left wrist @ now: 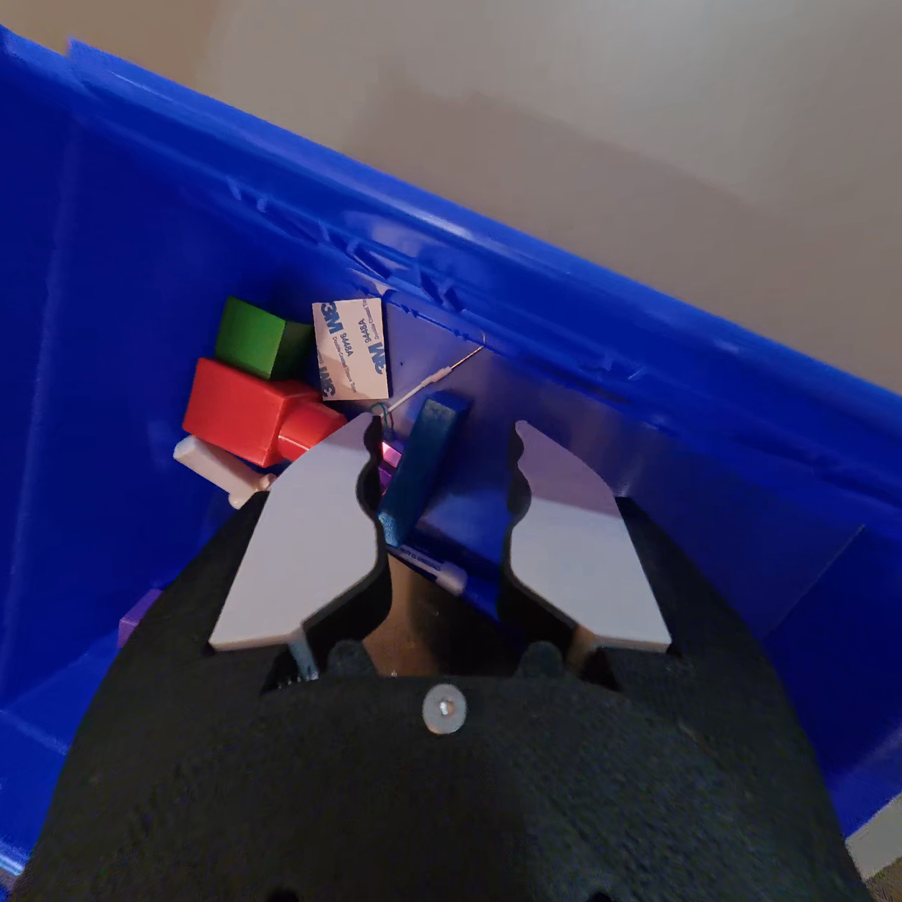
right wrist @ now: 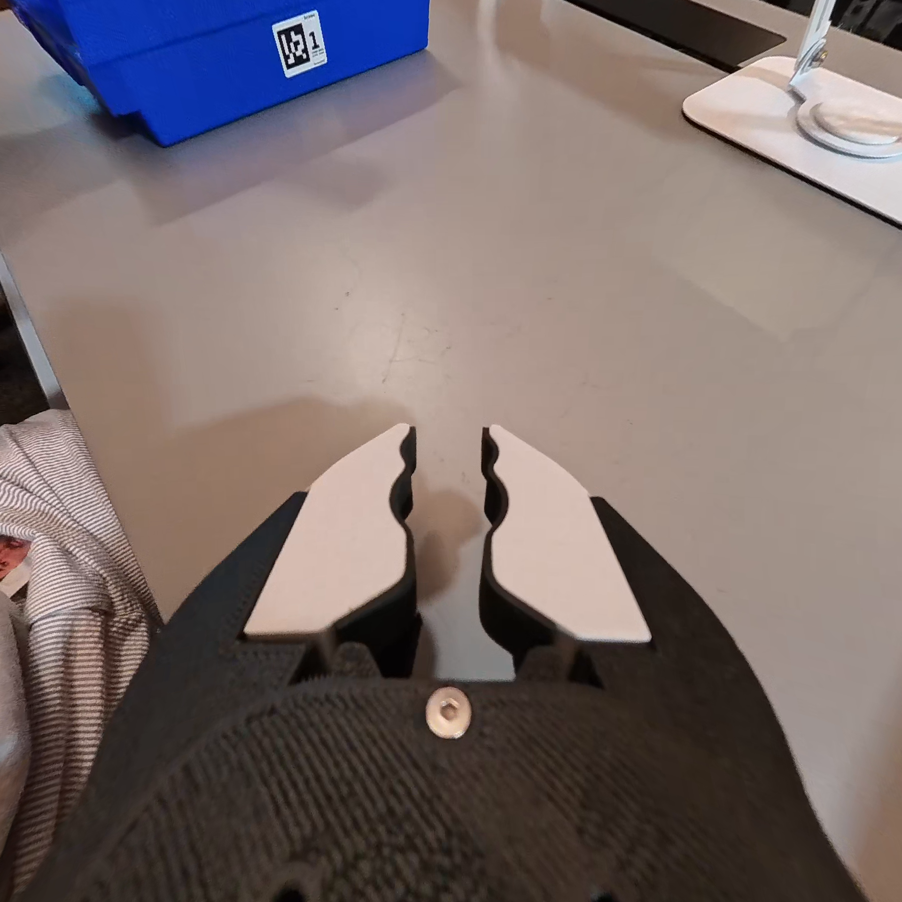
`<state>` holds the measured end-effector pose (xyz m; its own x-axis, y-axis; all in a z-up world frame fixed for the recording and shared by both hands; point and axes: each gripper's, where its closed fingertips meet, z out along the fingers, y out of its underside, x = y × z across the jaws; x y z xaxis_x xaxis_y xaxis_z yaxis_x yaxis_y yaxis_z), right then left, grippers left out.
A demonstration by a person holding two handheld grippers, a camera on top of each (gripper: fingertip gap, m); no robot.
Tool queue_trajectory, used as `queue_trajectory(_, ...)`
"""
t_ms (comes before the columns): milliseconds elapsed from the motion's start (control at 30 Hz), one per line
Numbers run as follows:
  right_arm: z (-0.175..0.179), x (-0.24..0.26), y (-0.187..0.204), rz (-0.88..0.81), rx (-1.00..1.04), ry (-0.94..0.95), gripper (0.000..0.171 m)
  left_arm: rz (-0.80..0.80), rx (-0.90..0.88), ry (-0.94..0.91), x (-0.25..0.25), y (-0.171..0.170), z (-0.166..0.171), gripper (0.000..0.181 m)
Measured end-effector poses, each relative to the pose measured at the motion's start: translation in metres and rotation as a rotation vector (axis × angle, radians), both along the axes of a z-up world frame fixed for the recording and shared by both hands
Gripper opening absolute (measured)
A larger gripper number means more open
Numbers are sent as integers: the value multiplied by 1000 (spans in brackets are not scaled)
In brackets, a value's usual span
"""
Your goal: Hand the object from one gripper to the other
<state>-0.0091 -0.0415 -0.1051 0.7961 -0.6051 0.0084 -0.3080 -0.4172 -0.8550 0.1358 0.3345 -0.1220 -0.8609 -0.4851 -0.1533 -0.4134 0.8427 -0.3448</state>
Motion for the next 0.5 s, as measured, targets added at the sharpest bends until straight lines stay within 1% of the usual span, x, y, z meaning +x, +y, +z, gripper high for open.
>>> queue_trajectory(100, 0, 1, 0, -3, 6, 7, 25, -10, 25, 3, 1, 1, -8, 38)
queue_trajectory(200, 1, 2, -1, -11, 21, 15, 25, -27, 42, -25, 3, 1, -10, 21)
queue_trajectory(267, 2, 3, -2, -13, 33, 19, 25, -29, 46, -35, 3, 2, -9, 17)
queue_trajectory(333, 3, 3, -2, -14, 41, 23, 25, -27, 38, -54, 3, 2, -5, 17)
queue_trajectory(400, 3, 3, -2, -14, 46, 27, 25, -5, 3, -108, 6, 1, 9, 16)
queue_trajectory(433, 3, 3, -2, -14, 48, 28, 25, 11, -45, -140, 7, -3, 20, 17)
queue_trajectory(500, 3, 3, -2, -12, 48, 29, 24, 56, -202, -227, 10, -15, 54, 16)
